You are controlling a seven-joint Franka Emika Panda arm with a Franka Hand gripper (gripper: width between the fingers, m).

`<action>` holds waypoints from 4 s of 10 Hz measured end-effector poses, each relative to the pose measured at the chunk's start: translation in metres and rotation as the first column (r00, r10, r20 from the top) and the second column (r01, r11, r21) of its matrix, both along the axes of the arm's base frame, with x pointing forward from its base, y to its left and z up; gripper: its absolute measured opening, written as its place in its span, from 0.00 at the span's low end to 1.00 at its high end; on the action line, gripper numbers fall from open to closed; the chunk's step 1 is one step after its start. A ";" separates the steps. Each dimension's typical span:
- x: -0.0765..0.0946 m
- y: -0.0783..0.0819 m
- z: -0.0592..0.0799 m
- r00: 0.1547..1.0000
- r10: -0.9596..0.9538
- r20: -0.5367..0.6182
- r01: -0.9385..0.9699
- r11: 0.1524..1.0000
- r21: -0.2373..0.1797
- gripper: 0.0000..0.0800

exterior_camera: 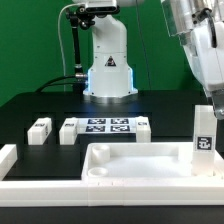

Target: Assemble desk

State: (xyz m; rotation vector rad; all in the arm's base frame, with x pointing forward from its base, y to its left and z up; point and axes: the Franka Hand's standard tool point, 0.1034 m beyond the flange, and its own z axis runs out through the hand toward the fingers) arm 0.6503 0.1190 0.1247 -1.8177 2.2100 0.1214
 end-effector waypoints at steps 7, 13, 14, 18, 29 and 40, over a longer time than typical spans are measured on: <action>-0.028 0.000 0.016 0.867 0.493 0.077 -0.484 0.868 -0.113 0.81; -0.080 0.003 -0.023 0.526 0.848 0.068 -0.811 0.525 -0.257 0.81; -0.082 0.010 -0.026 0.453 0.890 0.048 -0.846 0.446 -0.292 0.81; -0.080 0.002 -0.026 0.225 0.974 0.025 -0.915 0.220 -0.339 0.81; -0.180 -0.081 -0.075 -0.163 0.987 0.008 -0.980 -0.163 0.112 0.81; -0.204 -0.073 -0.101 -0.135 0.986 0.095 -0.832 -0.164 0.530 0.81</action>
Offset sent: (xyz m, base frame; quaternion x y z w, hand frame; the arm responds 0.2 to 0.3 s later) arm -0.0420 0.0006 0.0154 -0.0220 -0.0103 -0.2371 0.9712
